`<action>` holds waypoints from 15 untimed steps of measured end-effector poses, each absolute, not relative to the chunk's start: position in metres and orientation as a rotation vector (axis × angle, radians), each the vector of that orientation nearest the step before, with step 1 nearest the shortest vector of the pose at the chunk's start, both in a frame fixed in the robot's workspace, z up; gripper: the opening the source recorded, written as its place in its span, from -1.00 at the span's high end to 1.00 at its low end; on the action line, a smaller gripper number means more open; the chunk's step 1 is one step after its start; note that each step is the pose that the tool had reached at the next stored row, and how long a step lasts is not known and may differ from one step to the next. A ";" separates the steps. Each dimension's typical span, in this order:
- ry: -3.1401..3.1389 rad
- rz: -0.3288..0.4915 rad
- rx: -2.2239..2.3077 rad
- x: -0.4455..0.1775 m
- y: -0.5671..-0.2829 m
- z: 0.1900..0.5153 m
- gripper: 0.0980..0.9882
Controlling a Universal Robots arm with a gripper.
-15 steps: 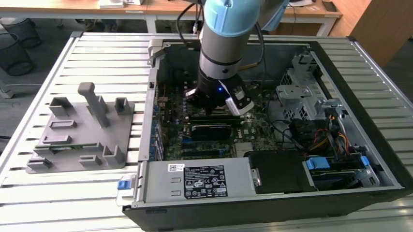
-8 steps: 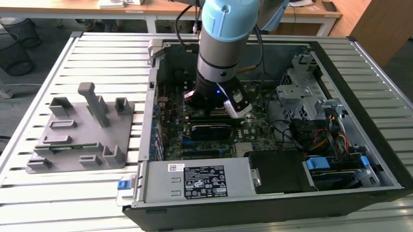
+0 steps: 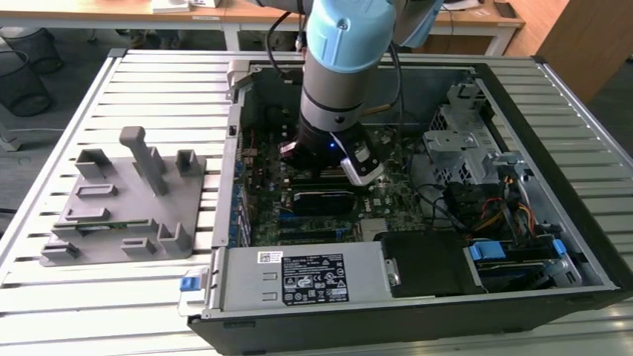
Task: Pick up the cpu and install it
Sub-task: 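Install the second cpu locking lever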
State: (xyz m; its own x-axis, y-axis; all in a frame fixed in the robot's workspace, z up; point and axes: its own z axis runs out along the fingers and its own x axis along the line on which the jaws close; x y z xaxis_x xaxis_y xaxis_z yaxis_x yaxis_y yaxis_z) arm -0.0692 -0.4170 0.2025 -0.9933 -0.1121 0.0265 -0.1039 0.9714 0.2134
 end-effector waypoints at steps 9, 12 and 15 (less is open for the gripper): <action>-3.077 -0.376 0.170 -0.073 -0.417 0.197 0.98; -3.076 -0.390 0.170 -0.073 -0.417 0.196 0.98; -3.074 -0.405 0.170 -0.074 -0.417 0.194 0.98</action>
